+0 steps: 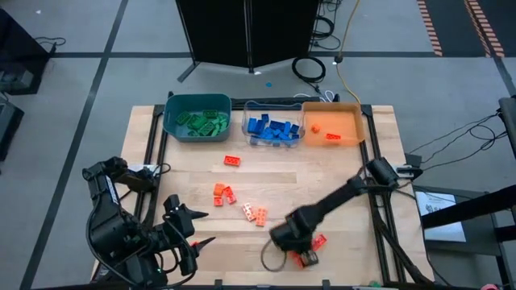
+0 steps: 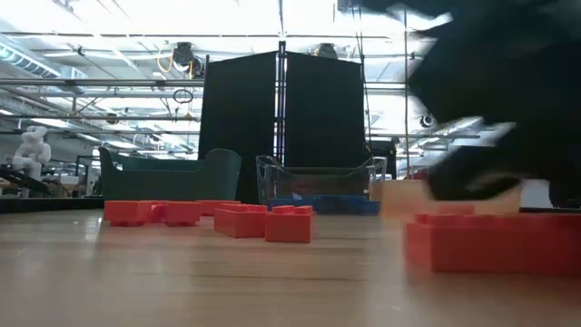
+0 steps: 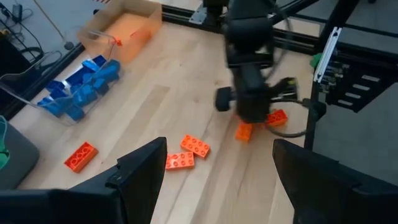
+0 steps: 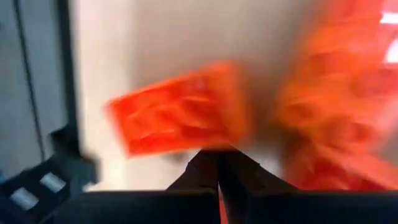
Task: Sort blocks
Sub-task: Adjust the orange game pieces
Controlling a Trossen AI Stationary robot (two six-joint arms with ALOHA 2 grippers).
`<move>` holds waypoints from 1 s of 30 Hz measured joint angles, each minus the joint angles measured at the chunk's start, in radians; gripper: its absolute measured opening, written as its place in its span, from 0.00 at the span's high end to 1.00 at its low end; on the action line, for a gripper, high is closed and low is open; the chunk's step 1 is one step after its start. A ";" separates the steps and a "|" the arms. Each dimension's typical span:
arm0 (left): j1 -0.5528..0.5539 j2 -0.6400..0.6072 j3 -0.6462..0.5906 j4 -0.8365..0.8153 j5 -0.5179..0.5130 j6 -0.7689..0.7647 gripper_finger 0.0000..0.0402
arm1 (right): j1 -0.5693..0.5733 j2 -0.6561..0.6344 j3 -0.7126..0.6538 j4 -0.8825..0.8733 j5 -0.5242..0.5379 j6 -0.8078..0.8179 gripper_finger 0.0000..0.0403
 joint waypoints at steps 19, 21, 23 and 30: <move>-0.008 -0.001 -0.008 0.000 -0.026 0.024 0.26 | -0.254 -0.026 0.463 -0.459 0.522 -0.157 1.00; -0.021 -0.001 -0.008 0.000 -0.021 0.012 0.26 | -0.231 -0.029 0.574 -0.579 0.496 -0.146 1.00; -0.036 -0.001 -0.008 0.000 -0.019 0.000 0.26 | -0.169 -0.044 0.649 -0.692 0.463 -0.114 1.00; -0.105 -0.001 -0.013 0.000 -0.043 -0.047 0.26 | 0.145 -0.188 0.499 -0.693 0.427 0.095 1.00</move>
